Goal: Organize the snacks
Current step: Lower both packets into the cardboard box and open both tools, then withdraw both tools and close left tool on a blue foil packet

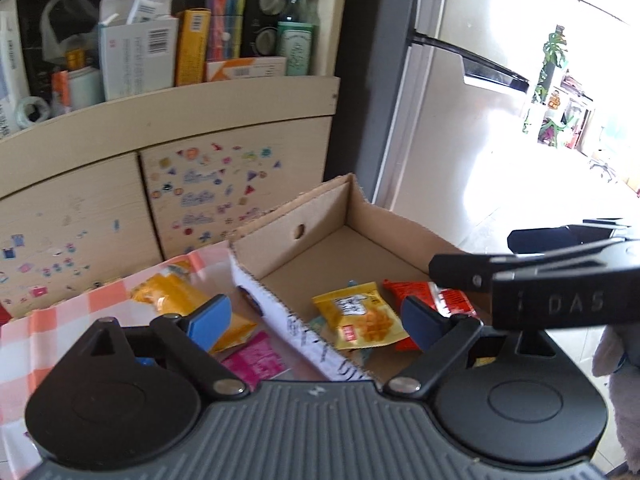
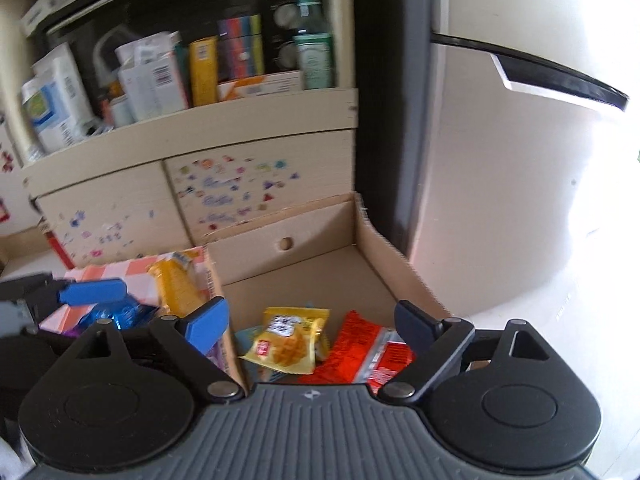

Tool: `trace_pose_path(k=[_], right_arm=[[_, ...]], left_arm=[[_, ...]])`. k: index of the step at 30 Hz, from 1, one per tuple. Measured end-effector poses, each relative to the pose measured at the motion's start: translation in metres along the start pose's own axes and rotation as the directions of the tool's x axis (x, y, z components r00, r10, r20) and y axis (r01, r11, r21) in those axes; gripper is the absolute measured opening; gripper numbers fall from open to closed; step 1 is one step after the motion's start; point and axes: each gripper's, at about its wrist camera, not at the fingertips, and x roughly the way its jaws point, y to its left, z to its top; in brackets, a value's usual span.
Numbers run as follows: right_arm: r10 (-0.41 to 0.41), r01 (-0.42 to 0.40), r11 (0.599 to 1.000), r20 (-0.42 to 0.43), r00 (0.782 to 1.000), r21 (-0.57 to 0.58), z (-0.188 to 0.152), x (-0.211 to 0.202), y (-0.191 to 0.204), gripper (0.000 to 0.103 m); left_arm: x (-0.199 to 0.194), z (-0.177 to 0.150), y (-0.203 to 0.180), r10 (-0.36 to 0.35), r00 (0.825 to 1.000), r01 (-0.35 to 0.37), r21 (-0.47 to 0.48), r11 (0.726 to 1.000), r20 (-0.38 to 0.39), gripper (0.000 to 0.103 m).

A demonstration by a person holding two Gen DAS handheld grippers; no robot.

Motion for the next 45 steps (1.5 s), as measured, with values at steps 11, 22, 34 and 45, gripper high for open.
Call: trace_pose_path(k=[11, 22, 34, 45], right_arm=[[0.055, -0.057, 0.996, -0.019, 0.998, -0.075, -0.002, 0.006, 0.023, 0.095], [0.112, -0.121, 0.983, -0.070, 0.991, -0.141, -0.015, 0.012, 0.049, 0.095], [0.191, -0.226, 0.943, -0.159, 0.968, -0.242, -0.034, 0.019, 0.083, 0.095], [0.238, -0.298, 0.920, -0.238, 0.942, -0.256, -0.046, 0.029, 0.101, 0.095]], left_arm=[[-0.029, -0.018, 0.035, 0.068, 0.997, -0.069, -0.036, 0.997, -0.037, 0.093], [-0.051, -0.065, 0.058, 0.084, 0.988, -0.094, -0.064, 0.994, -0.132, 0.093], [-0.050, -0.119, 0.046, 0.030, 0.970, -0.051, -0.081, 0.995, -0.240, 0.093], [-0.035, -0.141, 0.039, 0.027, 0.963, -0.043, -0.054, 0.998, -0.267, 0.093]])
